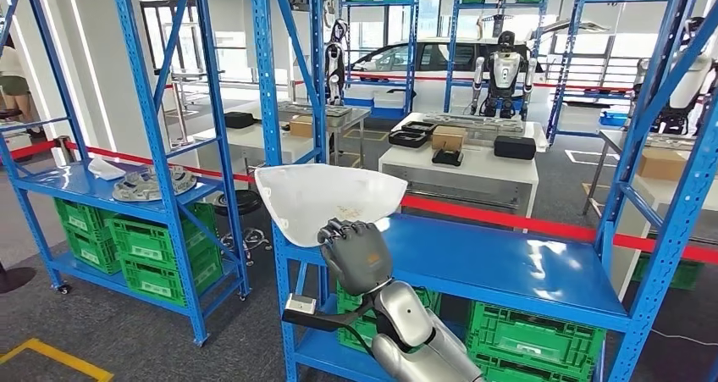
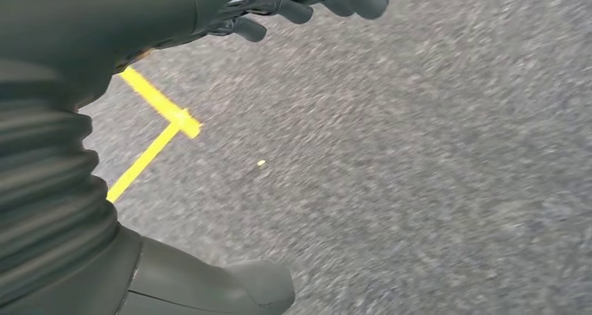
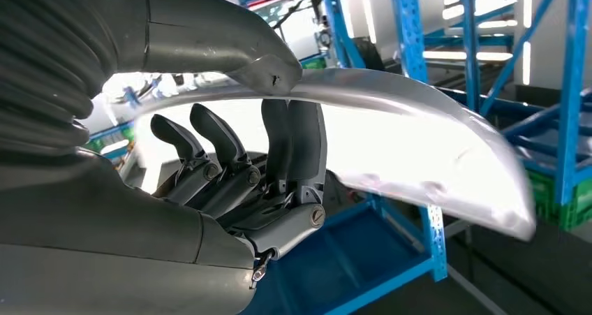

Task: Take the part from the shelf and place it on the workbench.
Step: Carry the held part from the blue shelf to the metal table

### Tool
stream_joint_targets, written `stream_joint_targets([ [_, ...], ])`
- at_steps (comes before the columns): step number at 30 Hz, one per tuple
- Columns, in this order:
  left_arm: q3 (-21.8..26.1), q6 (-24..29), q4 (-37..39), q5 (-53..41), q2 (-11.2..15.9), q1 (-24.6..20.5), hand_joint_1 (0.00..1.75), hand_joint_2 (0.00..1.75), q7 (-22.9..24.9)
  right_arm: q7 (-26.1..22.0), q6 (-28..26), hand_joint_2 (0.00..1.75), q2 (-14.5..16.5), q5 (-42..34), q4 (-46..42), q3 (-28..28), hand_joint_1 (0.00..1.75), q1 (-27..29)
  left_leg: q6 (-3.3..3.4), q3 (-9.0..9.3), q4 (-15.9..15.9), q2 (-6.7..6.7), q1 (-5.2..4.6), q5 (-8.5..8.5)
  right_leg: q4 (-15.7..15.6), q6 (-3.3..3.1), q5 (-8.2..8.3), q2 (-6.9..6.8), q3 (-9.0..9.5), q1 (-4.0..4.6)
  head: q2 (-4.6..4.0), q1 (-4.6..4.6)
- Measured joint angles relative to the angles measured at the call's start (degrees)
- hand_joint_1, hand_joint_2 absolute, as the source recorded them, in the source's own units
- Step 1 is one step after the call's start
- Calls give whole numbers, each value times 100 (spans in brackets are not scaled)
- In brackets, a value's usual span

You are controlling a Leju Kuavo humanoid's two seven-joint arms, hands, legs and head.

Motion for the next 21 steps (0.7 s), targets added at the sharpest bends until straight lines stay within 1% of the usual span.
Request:
stream_joint_targets([
  [1,0,-1,2,-7,-3,12,0,175,-1,-8,11,175,-5,-12,-15,0,159,-5,-21,-103,218,199,-14,-133,-36,-27,23,-82,28,-14,0,-11],
  [2,0,-9,4,-13,-7,18,0,175,-5,-15,26,175,-12,-20,-22,0,159,-6,-42,-256,547,409,-19,-317,-47,-43,26,-160,39,-5,-1,-19],
  [3,0,-37,4,-17,-7,19,0,175,-14,-20,41,175,-19,-27,-25,0,159,-3,-67,-432,942,522,-10,-507,-46,-53,25,-238,40,-3,-1,-30],
  [4,0,-79,4,-18,-4,23,0,175,-31,-23,54,175,-24,-37,-26,0,159,3,-91,-583,1284,573,2,-638,-42,-53,19,-321,38,-3,-1,-33],
  [5,0,-126,4,-10,1,28,0,175,-51,-25,66,175,-24,-51,-26,0,159,5,-111,-656,1464,594,14,-677,-36,-50,12,-403,37,-6,-1,-37],
  [6,0,-170,3,5,10,32,0,175,-77,-27,78,175,-20,-68,-26,0,159,-4,-128,-608,1414,615,24,-609,-27,-40,1,-486,37,-10,-1,-39],
  [7,0,-195,-1,28,24,32,0,175,-105,-26,90,175,-9,-85,-26,0,159,-26,-138,-443,1134,659,31,-460,-12,-25,-15,-566,39,-14,-1,-41],
  [8,0,-207,-5,53,38,30,0,175,-130,-13,99,175,8,-95,-26,0,159,-62,-142,-207,719,769,31,-296,8,-3,-38,-638,42,-13,-1,-43],
  [9,0,-217,-9,74,50,22,0,175,-150,15,101,175,31,-95,-26,0,159,-105,-123,12,340,905,15,-178,33,27,-66,-704,40,3,-1,-49],
  [10,0,-226,-13,89,58,13,0,175,-163,55,94,175,55,-79,-27,0,159,-143,-83,155,77,1000,0,-113,52,56,-89,-761,39,22,-1,-45],
  [11,0,-239,-14,97,64,7,0,175,-169,98,79,175,81,-57,-29,1,159,-174,-38,220,-52,1055,-15,-100,63,85,-108,-816,43,45,-1,-41],
  [12,0,-255,-14,100,67,3,0,175,-165,141,61,175,114,-31,-33,1,159,-193,14,219,-64,1019,-30,-109,62,111,-122,-876,53,59,-1,-38],
  [13,0,-267,-14,100,70,6,0,175,-156,178,47,175,144,-8,-38,2,159,-203,58,210,-69,935,-28,-101,54,136,-136,-940,73,55,0,-30],
  [14,0,-275,-14,98,69,10,0,175,-147,210,37,175,170,10,-45,2,159,-210,91,213,-79,862,-21,-93,74,168,-171,-929,86,41,0,-31],
  [15,0,-277,-14,95,66,8,0,175,-139,238,31,175,187,27,-55,2,159,-217,125,217,-90,788,-13,-85,160,198,-247,-826,65,18,0,-32],
  [16,0,-276,-14,93,61,-2,0,175,-135,256,28,175,186,44,-63,2,159,-223,159,223,-101,721,-1,-75,360,224,-376,-663,-13,-2,0,-27],
  [17,0,-275,-14,92,57,-17,0,175,-134,265,24,175,174,60,-68,2,159,-224,187,222,-106,649,7,-69,699,242,-555,-463,-167,-18,-1,-20],
  [18,0,-275,-14,93,56,-32,0,175,-134,267,21,175,156,75,-72,2,159,-218,207,217,-106,575,7,-66,1115,248,-746,-319,-370,-24,-1,-15],
  [19,1,-274,-14,96,58,-43,0,175,-133,264,19,175,138,87,-73,2,159,-204,219,213,-105,494,6,-65,1512,250,-892,-248,-576,-23,-1,-8],
  [20,1,-273,-14,99,61,-48,0,175,-132,262,17,175,126,97,-78,2,159,-185,222,210,-102,406,3,-63,1761,246,-939,-219,-721,-23,-1,-3],
  [21,2,-272,-14,104,64,-50,0,175,-130,261,11,175,120,107,-87,2,159,-171,219,210,-97,322,1,-60,1775,234,-866,-205,-757,-23,-1,1],
])
